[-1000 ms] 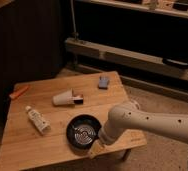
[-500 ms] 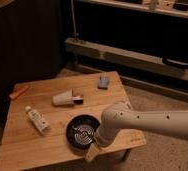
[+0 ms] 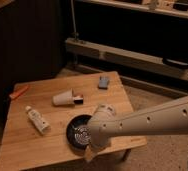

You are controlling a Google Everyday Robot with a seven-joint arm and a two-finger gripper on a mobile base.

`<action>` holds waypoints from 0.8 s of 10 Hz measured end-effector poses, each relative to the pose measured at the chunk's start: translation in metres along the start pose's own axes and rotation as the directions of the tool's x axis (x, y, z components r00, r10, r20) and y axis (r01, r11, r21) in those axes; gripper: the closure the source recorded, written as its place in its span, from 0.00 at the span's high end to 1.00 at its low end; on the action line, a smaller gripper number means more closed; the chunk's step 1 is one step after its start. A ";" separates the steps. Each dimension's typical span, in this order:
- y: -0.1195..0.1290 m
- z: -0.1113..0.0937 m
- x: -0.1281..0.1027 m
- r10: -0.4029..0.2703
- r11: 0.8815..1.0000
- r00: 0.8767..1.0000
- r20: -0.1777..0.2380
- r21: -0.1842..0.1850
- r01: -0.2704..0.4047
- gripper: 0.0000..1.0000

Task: Push the ceramic bowl across the table

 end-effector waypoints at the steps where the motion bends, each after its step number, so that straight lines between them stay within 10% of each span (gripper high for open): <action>1: -0.001 0.000 0.001 0.015 1.000 1.000 -0.001 0.018 -0.015 0.74; 5: -0.001 0.001 0.001 0.012 1.000 1.000 0.008 0.018 -0.012 0.74; 8: 0.012 0.009 -0.009 -0.141 0.988 0.988 0.069 -0.056 0.145 0.74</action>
